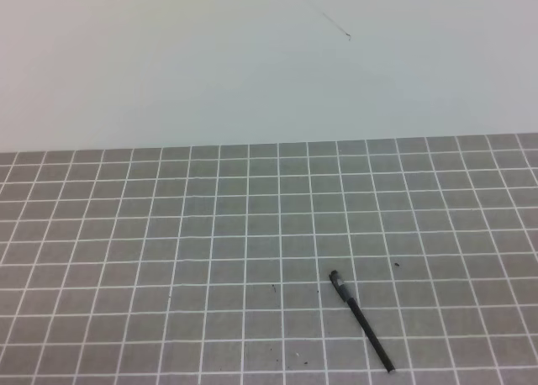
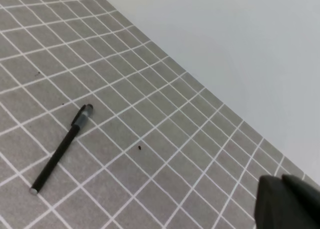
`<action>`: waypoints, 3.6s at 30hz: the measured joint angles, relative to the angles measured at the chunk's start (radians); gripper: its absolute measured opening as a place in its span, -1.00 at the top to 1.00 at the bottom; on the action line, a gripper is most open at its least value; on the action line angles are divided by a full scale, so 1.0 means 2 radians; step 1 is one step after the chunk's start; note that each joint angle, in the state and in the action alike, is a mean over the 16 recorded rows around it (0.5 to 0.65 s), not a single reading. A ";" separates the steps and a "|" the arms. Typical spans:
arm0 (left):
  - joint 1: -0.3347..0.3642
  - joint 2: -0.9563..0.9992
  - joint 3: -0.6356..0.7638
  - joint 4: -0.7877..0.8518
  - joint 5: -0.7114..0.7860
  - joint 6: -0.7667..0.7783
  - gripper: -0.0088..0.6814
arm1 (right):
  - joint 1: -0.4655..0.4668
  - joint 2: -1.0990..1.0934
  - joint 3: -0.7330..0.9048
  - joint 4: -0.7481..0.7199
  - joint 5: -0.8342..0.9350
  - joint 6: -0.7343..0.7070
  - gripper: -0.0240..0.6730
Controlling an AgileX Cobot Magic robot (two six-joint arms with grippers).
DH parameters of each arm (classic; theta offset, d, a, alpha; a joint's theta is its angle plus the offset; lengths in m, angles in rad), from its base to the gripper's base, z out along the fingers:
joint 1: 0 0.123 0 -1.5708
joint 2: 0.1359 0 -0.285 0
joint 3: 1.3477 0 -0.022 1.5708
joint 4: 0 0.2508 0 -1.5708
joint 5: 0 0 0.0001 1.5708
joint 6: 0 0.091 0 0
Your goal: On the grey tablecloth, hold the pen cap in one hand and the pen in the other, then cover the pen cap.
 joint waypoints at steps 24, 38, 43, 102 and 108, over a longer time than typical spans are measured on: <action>0.000 0.000 0.000 0.008 0.001 0.000 0.98 | -0.246 -0.127 0.000 -0.063 0.080 0.015 0.94; 0.000 0.000 0.000 0.008 0.001 0.000 0.98 | -0.335 -0.203 0.046 -0.053 -0.018 0.247 0.94; 0.000 0.000 0.000 0.008 0.001 0.000 0.98 | -0.357 -0.207 0.068 -0.056 -0.086 0.285 0.94; -0.001 0.000 0.001 0.008 0.000 0.000 0.98 | -0.365 -0.226 0.147 0.618 -0.169 -0.406 0.94; -0.001 0.000 0.001 0.008 0.000 0.000 0.98 | -0.365 -0.231 0.155 0.602 -0.154 -0.381 0.94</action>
